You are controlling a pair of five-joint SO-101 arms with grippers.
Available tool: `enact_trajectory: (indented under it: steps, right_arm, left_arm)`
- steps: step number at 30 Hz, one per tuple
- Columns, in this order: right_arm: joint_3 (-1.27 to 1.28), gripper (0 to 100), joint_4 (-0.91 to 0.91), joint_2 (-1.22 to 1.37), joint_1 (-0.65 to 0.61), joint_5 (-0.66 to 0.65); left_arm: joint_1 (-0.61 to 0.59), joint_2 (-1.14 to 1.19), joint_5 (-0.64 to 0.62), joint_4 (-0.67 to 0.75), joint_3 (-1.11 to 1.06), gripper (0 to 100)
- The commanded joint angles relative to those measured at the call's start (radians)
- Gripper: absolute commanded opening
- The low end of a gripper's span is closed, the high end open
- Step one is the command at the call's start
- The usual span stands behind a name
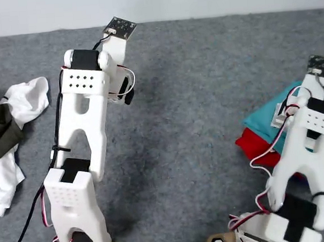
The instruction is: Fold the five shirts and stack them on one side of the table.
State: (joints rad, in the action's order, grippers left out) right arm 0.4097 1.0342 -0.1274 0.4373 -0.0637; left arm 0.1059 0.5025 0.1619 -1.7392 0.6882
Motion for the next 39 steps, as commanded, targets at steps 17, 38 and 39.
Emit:
enact_trajectory:
  steps: [17, 38, 39]
  right_arm:
    - [-0.009, 1.0, -0.039, -0.125, 0.154, -0.080]
    - [0.038, 9.8, -0.552, -0.033, 0.343, -0.075]
    - [0.038, 12.2, -0.552, -0.025, 0.343, -0.074]
  left_arm:
    - [-0.008, -0.048, -0.006, -0.017, -0.110, 16]
    - [0.000, -0.048, -0.006, -0.017, -0.116, 16]
    - [0.000, -0.048, -0.006, -0.017, -0.116, 16]
